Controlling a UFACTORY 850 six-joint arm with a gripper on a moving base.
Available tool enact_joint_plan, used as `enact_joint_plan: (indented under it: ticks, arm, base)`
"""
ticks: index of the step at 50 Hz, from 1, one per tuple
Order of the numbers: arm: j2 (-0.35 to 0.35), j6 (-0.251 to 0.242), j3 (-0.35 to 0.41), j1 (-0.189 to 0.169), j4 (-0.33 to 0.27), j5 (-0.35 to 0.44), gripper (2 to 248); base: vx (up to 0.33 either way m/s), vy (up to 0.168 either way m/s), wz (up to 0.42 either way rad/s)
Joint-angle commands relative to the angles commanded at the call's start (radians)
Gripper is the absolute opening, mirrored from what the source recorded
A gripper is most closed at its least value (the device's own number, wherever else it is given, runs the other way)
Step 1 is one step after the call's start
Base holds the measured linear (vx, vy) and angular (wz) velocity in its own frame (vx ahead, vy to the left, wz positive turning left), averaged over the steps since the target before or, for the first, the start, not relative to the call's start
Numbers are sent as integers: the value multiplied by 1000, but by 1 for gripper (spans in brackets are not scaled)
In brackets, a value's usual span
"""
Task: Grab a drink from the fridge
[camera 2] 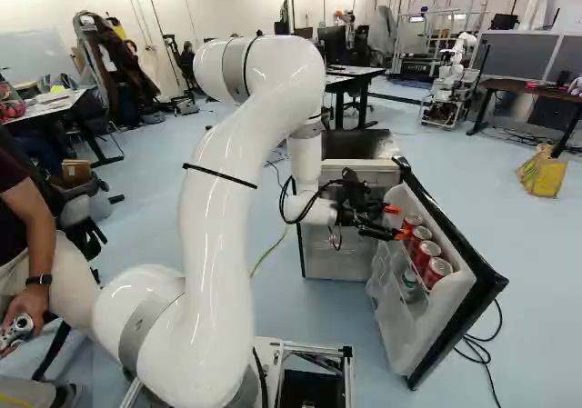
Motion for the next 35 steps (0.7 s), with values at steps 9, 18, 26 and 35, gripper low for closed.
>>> enact_joint_plan:
  ticks: [9, 18, 26, 35]
  arm:
    - [0, 0, 0, 0, 0, -1, 166]
    - [-1, 0, -2, 1, 0, -1, 166]
    - [-4, 0, -8, 2, 0, -1, 166]
    - [-8, 0, -16, 5, 0, -1, 166]
  base:
    - [0, 0, 0]
    - [0, 0, 0]
    - [0, 0, 0]
    - [0, 0, 0]
